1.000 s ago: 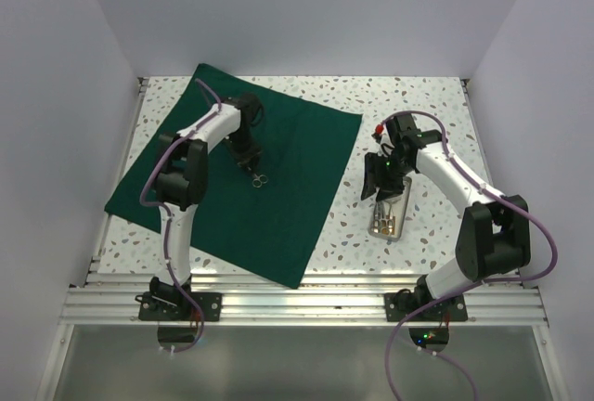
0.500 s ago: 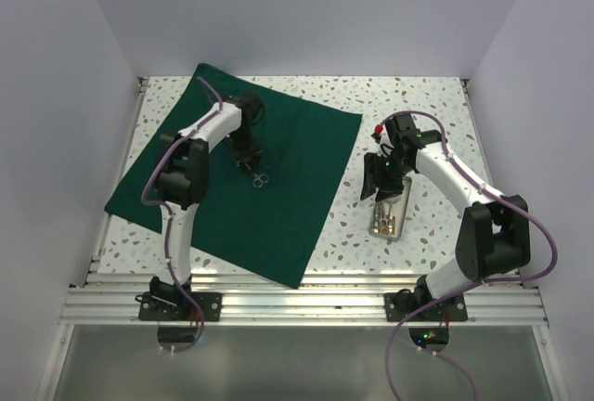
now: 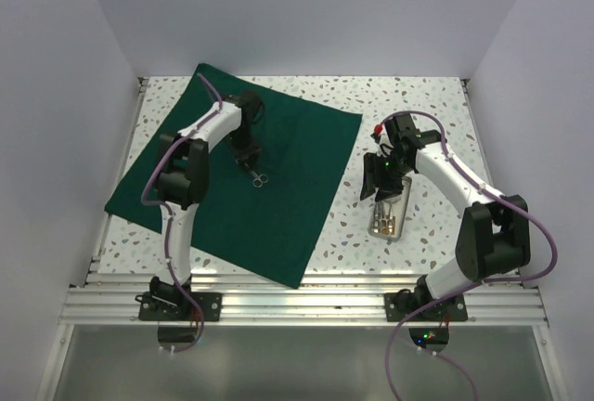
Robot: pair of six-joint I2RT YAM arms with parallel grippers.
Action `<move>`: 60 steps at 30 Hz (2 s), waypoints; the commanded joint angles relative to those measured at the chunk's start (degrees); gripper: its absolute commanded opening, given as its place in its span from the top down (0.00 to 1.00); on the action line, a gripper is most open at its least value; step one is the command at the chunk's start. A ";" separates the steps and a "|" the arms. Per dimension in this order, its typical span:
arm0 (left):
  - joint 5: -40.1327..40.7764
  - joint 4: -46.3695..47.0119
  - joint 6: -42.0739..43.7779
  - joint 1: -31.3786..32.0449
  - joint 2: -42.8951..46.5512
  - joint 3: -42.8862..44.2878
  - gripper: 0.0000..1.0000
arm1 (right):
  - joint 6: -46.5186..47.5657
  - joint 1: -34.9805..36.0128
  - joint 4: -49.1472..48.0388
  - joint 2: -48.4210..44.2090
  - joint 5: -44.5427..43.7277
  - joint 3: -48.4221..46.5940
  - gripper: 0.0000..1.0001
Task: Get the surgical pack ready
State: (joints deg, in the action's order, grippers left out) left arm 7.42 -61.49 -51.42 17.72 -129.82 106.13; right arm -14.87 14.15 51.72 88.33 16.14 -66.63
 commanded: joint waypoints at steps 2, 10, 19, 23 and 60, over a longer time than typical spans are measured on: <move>2.78 3.04 0.97 -0.58 2.29 0.66 0.69 | 0.37 0.26 -0.75 -0.45 1.35 -1.66 0.51; 2.77 1.99 0.79 -0.84 -1.31 1.98 0.69 | 0.46 0.26 -0.57 -0.01 1.17 -2.10 0.51; 2.42 2.69 2.55 -1.81 -3.51 0.93 0.73 | 0.37 0.26 -0.66 0.43 1.26 -2.36 0.51; 1.55 3.22 3.95 -1.81 -3.78 0.75 0.86 | 0.37 0.26 -0.66 0.79 1.44 -2.54 0.51; -20.94 19.21 14.51 7.42 24.96 -20.69 1.00 | -20.02 13.00 -31.69 12.12 28.16 -6.75 0.35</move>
State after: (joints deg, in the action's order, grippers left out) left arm -10.35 -44.53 -38.30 25.10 -107.63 86.46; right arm -31.68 25.69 25.41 99.20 41.10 -70.00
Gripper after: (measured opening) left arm 0.017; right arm 0.639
